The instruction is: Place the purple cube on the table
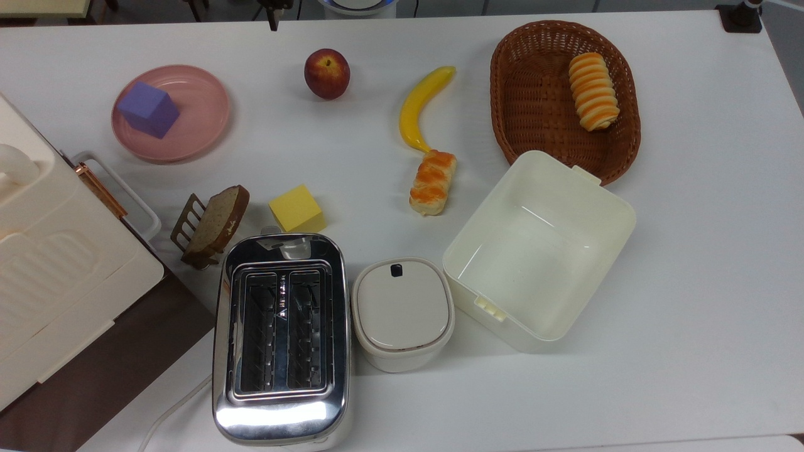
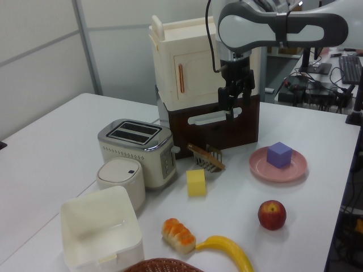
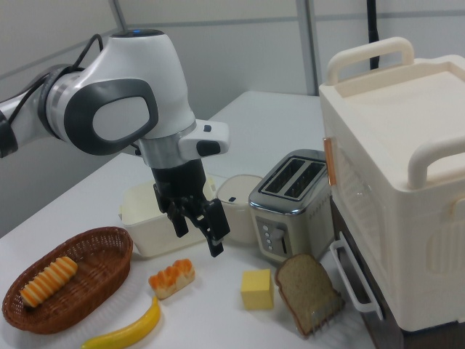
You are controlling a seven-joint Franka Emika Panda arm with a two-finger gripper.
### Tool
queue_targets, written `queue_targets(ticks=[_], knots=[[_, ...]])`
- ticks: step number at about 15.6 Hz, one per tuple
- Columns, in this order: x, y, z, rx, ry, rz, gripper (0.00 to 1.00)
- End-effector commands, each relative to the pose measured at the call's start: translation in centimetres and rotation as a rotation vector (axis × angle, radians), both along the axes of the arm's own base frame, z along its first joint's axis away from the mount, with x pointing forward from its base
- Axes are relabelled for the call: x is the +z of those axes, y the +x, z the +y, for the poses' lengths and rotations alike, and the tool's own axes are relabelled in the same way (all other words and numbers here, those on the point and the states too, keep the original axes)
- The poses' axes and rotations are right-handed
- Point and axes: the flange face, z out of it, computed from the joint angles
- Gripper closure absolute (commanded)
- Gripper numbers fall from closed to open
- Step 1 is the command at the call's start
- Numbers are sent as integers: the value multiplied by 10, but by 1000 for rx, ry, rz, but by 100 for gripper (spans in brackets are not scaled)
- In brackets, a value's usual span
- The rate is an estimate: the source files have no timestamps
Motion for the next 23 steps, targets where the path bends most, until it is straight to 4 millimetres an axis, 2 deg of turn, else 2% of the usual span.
queue_targets(ticks=[1,9,12,14,23], knots=[[12,-13,-1,43,41,15,0],[6,-11,-1,46,41,25,0],[-1,-3,-3,37,37,28,0],[2,4,-2,37,29,27,0],[6,2,-10,26,28,20,0]])
